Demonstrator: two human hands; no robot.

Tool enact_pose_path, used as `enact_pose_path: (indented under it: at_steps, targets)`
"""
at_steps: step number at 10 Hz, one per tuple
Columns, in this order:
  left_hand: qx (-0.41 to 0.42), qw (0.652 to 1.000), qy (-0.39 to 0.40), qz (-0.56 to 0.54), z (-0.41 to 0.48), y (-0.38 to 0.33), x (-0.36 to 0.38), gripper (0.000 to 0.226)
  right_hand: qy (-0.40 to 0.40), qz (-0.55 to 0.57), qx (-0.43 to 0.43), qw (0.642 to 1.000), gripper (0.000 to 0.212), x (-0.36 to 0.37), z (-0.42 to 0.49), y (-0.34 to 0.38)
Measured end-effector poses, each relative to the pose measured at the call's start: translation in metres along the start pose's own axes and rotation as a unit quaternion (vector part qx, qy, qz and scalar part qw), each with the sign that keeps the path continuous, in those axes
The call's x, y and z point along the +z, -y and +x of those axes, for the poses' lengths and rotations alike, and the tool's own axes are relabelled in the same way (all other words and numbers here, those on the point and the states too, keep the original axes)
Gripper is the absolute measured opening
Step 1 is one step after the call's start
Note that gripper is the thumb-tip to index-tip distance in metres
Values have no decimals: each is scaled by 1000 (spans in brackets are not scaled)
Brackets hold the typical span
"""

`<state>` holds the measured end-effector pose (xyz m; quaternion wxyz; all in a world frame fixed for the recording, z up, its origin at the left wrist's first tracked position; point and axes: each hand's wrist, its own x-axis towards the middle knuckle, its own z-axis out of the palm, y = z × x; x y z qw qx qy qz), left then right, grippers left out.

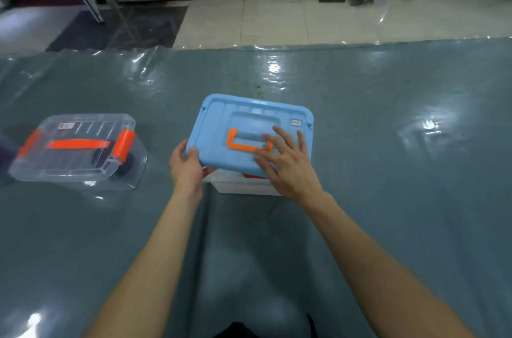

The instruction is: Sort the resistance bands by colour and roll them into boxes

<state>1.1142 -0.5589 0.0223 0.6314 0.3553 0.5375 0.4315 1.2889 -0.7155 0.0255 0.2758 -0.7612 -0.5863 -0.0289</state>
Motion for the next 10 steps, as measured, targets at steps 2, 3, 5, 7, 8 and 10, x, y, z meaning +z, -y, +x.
enact_pose_path:
  at_steps: [2, 3, 5, 7, 8, 10]
  targets:
    - [43, 998, -14, 31, 0, 27, -11, 34, -46, 166, 374, 911, 86, 15, -2, -20]
    - [164, 965, -24, 203, -1, 35, -13, 32, -6, 182, 395, 901, 94, 26, -2, -26]
    - [195, 912, -18, 360, 12, 54, -26, 34, 16, 103, 391, 914, 96, 36, -8, -28]
    - [181, 914, 6, 363, 14, 74, -35, 23, 29, 63, 375, 924, 94, 42, -20, -23]
    - [192, 916, 17, 352, 15, 83, -37, 21, 27, 45, 370, 928, 93, 44, -24, -25]
    - [137, 936, 46, 321, 16, 79, -51, 35, 40, 117, 398, 909, 87, 27, -28, -32]
